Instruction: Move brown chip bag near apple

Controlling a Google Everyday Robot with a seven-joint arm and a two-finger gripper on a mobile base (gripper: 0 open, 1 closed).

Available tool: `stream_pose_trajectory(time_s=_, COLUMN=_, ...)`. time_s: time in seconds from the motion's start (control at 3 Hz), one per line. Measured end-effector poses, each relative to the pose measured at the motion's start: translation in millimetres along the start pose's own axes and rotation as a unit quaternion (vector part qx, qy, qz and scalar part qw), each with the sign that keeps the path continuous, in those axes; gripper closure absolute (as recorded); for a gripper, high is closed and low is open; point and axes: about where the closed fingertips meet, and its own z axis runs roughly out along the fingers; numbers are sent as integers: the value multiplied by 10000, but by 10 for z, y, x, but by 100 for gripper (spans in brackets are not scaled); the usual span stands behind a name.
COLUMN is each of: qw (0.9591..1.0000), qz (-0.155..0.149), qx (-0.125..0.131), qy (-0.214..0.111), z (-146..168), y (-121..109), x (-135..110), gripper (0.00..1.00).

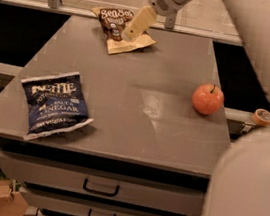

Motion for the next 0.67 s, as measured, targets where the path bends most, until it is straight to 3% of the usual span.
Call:
stream_pose_trajectory(time_s=0.33, qw=9962, qz=814, qx=252, qy=-180, z=549, y=-415, x=-58, gripper=0)
stream_pose_trajectory(time_s=0.67, qw=9867, qz=1585, qx=364, qy=26, z=979, y=-588, x=53, gripper=0)
